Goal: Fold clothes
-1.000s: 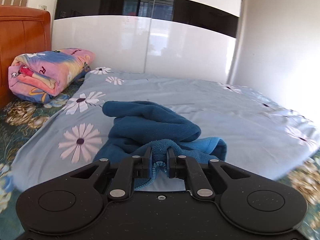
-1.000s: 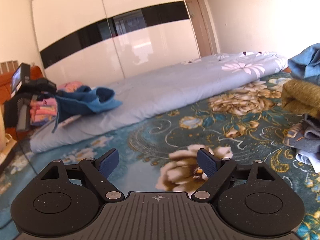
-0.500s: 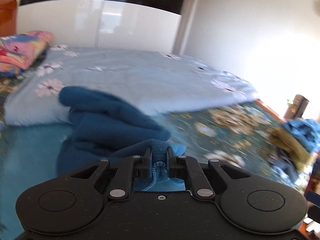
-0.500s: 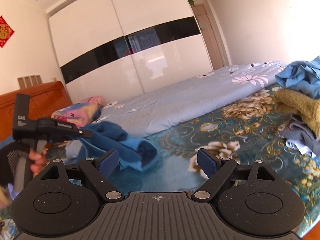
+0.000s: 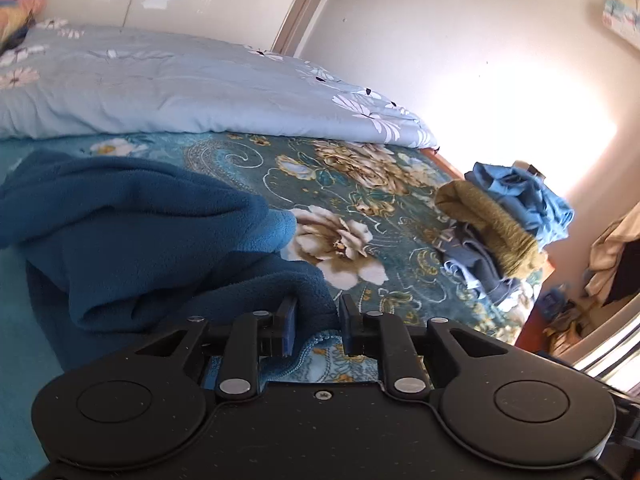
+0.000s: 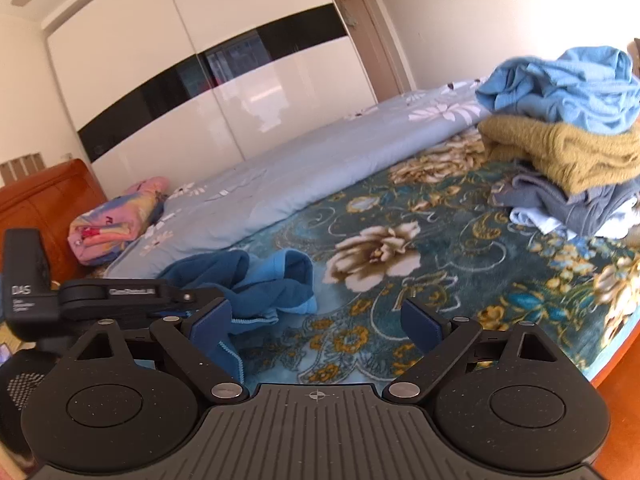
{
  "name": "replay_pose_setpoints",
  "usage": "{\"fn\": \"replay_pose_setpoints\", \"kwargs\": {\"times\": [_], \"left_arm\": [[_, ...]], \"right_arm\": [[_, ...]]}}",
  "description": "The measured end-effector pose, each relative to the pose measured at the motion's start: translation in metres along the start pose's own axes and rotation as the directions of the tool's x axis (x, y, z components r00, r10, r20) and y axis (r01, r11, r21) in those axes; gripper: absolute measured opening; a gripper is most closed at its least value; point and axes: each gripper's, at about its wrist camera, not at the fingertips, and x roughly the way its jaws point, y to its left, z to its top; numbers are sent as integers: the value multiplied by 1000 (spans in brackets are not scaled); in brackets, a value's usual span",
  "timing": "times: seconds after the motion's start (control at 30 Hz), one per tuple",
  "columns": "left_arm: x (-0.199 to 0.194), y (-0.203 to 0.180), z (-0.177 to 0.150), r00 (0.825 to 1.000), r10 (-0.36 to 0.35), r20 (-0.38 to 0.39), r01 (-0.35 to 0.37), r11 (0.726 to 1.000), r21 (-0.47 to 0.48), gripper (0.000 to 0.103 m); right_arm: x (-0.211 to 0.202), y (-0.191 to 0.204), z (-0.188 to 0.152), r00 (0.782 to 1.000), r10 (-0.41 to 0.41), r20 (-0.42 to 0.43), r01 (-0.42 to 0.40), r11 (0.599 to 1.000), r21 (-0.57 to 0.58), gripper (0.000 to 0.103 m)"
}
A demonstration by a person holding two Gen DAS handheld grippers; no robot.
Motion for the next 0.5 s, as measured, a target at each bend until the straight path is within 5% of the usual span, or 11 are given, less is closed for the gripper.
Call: {"fn": "replay_pose_setpoints", "kwargs": {"times": [0.2,0.5], "left_arm": [[-47,32,8,995,-13,95,12,1000,8,38],[-36,80,49,963,207,171,-220,974,59,52]], "right_arm": [[28,20,2,998,32,-61,-35,998,-51,92],[107,42,39,987,49,-156,-66,992,-111,83]]}}
